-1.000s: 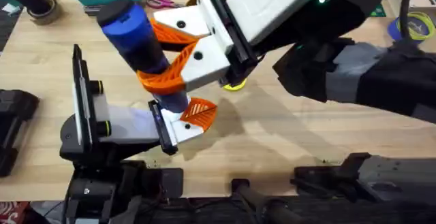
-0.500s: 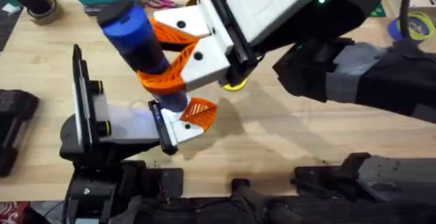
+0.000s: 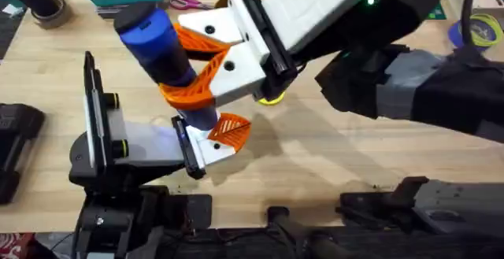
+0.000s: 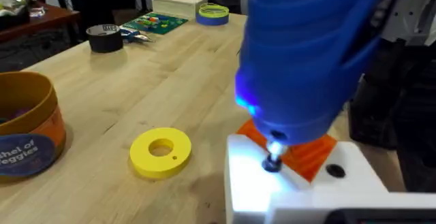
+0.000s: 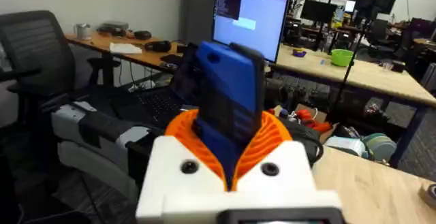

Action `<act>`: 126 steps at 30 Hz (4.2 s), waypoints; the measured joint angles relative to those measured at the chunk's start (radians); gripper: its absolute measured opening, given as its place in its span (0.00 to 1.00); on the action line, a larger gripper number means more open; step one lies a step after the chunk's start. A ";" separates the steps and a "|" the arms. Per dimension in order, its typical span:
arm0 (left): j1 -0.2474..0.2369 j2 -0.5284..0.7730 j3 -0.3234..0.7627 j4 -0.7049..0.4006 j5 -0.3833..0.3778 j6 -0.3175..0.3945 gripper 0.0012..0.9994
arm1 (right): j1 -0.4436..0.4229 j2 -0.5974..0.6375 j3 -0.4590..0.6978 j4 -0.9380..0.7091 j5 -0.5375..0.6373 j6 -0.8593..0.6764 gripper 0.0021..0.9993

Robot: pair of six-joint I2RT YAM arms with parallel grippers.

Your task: Pick up the gripper from the table and insert it into the empty holder that is missing its gripper. Then pick up a screw, insert it into the mounting hole, and use the screwdriver to tighten it. Finally, clean up the table by picking up the vegetable and placing it into the bucket.

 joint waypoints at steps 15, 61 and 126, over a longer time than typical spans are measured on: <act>0.000 0.000 0.000 0.000 0.000 0.000 0.01 | 0.000 0.000 -0.010 0.006 0.004 -0.009 0.02; 0.000 0.000 0.000 -0.001 0.003 0.000 0.01 | -0.016 0.000 -0.022 0.053 -0.056 0.019 0.02; 0.000 0.000 0.000 0.000 0.003 -0.003 0.01 | -0.062 0.004 0.096 0.042 -0.056 0.126 0.02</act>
